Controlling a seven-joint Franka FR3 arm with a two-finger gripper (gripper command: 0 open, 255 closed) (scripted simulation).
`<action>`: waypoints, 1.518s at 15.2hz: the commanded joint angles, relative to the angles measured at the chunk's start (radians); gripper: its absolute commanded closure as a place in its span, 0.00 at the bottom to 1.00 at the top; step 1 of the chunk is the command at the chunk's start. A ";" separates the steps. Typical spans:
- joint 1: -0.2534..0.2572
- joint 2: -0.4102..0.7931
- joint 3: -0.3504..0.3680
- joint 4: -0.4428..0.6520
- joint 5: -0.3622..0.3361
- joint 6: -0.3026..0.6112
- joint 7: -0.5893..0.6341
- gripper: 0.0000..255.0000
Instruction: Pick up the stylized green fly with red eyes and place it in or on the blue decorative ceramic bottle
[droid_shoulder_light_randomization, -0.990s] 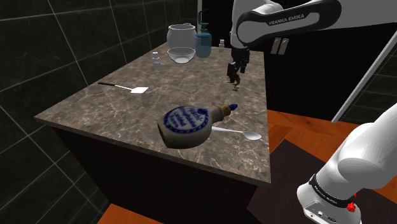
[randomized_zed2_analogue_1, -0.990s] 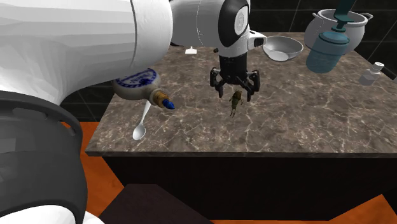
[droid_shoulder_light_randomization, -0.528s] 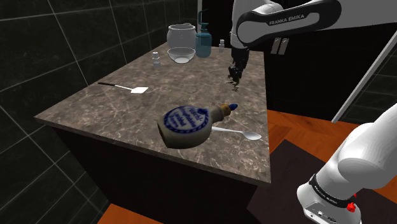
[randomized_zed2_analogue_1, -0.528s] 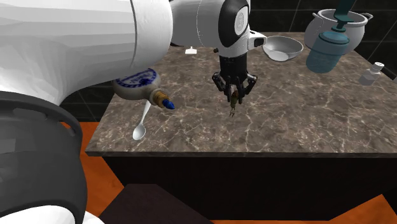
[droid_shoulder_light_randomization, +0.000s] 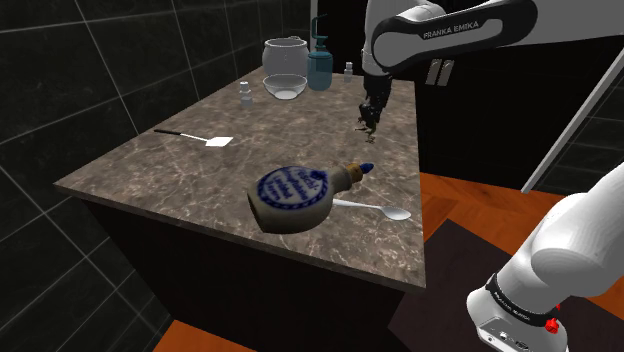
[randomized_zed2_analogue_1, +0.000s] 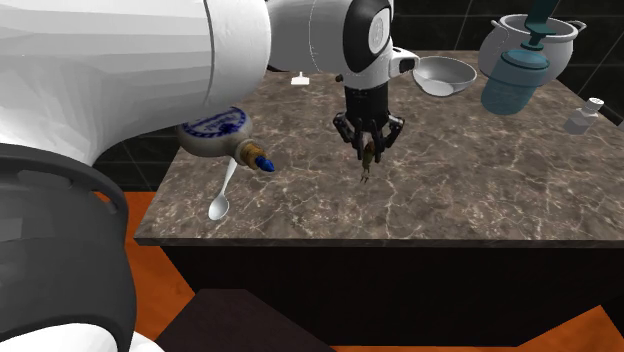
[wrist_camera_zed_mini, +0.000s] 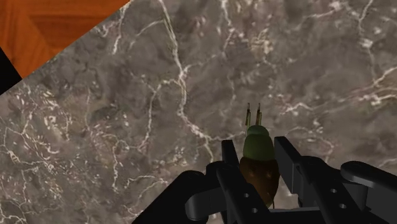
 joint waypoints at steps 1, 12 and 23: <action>0.000 -0.001 0.000 0.020 0.002 -0.021 -0.004 1.00; 0.002 0.002 0.003 0.171 0.008 -0.167 -0.027 1.00; 0.003 0.033 0.006 0.354 0.010 -0.317 -0.049 1.00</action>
